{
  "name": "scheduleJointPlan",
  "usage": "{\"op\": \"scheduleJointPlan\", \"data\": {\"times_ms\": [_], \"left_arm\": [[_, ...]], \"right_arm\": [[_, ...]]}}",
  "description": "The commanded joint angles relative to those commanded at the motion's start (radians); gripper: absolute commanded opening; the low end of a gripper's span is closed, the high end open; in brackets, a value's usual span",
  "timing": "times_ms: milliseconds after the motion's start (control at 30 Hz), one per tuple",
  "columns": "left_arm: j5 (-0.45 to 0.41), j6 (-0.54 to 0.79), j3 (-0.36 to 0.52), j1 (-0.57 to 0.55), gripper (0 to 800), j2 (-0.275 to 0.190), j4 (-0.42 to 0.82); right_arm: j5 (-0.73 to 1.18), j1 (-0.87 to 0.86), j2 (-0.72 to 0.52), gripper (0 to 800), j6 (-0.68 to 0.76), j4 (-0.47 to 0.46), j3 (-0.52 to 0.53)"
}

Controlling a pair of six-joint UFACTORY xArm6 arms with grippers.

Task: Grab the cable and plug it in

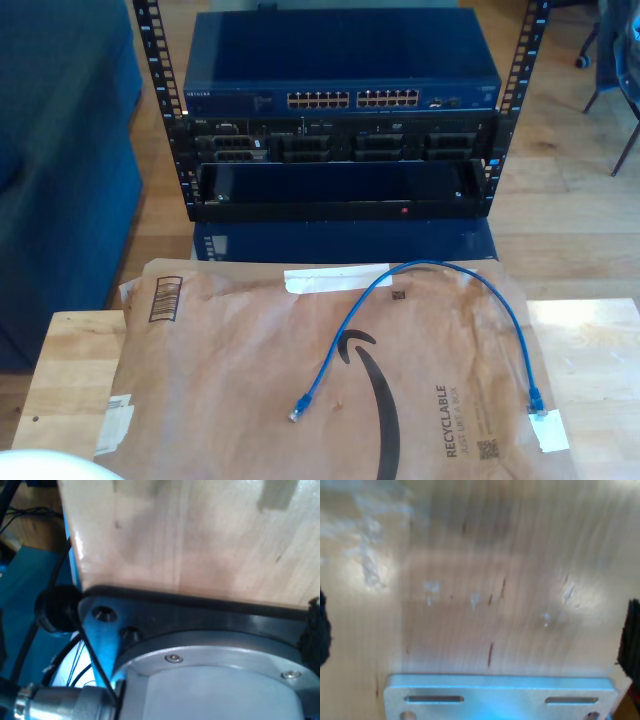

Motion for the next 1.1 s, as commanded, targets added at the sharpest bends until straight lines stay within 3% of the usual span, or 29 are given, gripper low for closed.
{"op": "scheduleJointPlan", "data": {"times_ms": [100, 200, 367, 533, 700, 933, 1100], "left_arm": [[0.124, -0.021, -0.069, -0.002, 800, -0.032, 0.0], [0.264, -0.071, -0.175, -0.015, 800, -0.028, -0.003], [0.371, -0.215, -0.305, -0.158, 800, -0.032, -0.006], [0.397, -0.385, -0.388, -0.353, 800, -0.023, -0.008], [0.416, -0.517, -0.413, -0.516, 800, -0.023, -0.008], [0.439, -0.715, -0.48, -0.738, 800, 0.017, -0.02], [0.439, -0.825, -0.508, -0.87, 800, 0.048, -0.071]], "right_arm": [[0.08, 0.0, -0.021, 796, 0.008, 0.009, -0.06], [0.166, 0.008, -0.023, 794, 0.095, 0.012, -0.163], [0.173, 0.104, -0.002, 794, 0.279, 0.018, -0.279], [0.204, 0.264, 0.081, 793, 0.545, 0.015, -0.399], [0.253, 0.404, 0.203, 794, 0.729, 0.015, -0.535], [0.245, 0.646, 0.247, 797, 0.773, 0.018, -0.6], [0.247, 0.893, 0.242, 797, 0.916, 0.021, -0.624]]}}
